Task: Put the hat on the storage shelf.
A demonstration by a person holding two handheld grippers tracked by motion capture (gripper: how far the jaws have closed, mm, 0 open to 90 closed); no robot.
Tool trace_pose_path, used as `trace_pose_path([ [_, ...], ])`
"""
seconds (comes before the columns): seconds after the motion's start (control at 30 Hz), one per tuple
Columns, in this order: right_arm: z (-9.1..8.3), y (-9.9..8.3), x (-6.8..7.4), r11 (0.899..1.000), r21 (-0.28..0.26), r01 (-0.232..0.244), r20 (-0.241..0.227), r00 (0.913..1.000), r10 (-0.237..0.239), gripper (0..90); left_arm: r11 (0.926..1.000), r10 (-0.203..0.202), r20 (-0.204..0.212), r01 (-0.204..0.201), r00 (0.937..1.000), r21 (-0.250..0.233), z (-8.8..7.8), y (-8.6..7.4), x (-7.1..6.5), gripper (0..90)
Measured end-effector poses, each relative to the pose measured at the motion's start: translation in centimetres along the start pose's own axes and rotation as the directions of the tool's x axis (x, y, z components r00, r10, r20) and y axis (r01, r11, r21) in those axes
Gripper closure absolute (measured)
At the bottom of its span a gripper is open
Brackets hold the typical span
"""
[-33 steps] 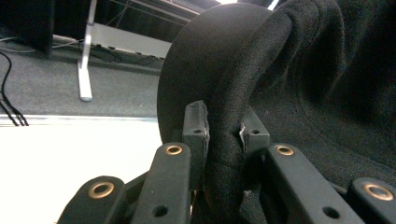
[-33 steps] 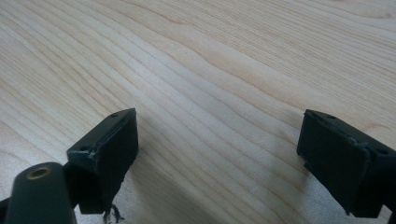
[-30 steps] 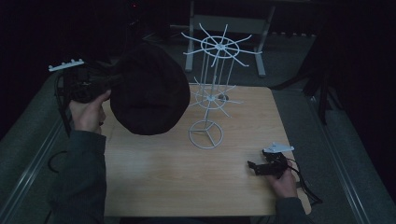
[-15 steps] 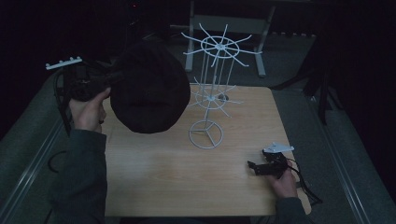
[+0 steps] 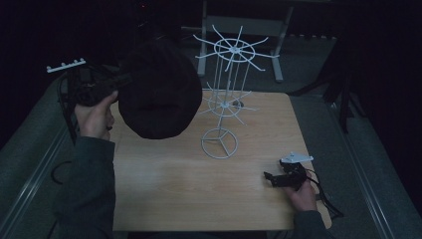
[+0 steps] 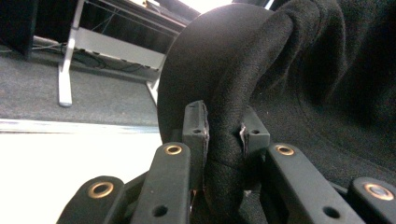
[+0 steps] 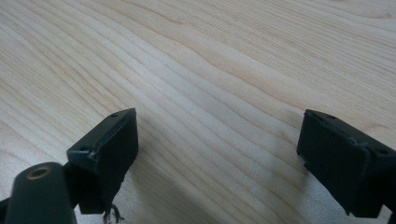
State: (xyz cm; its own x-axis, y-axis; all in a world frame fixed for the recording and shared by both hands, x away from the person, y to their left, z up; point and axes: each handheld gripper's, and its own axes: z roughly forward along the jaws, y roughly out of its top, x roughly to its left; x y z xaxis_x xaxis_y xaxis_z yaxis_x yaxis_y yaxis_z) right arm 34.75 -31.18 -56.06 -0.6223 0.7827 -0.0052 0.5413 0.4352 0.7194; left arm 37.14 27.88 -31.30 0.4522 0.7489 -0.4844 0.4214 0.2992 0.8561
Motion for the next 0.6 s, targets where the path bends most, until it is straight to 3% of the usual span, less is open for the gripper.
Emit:
trace_pose_path([
  [0.37,0.00,0.00,0.00,1.000,0.000,0.000,-0.001,1.0000,0.000,12.4,0.9994,-0.035,0.008,0.035,0.9994,-0.008,0.55,0.26,0.03,78.2],
  [0.6,0.00,0.00,0.00,1.000,0.000,0.000,0.000,1.0000,0.000,12.4,0.9994,-0.035,0.005,0.035,0.9994,-0.004,0.90,0.54,-0.16,78.2],
])
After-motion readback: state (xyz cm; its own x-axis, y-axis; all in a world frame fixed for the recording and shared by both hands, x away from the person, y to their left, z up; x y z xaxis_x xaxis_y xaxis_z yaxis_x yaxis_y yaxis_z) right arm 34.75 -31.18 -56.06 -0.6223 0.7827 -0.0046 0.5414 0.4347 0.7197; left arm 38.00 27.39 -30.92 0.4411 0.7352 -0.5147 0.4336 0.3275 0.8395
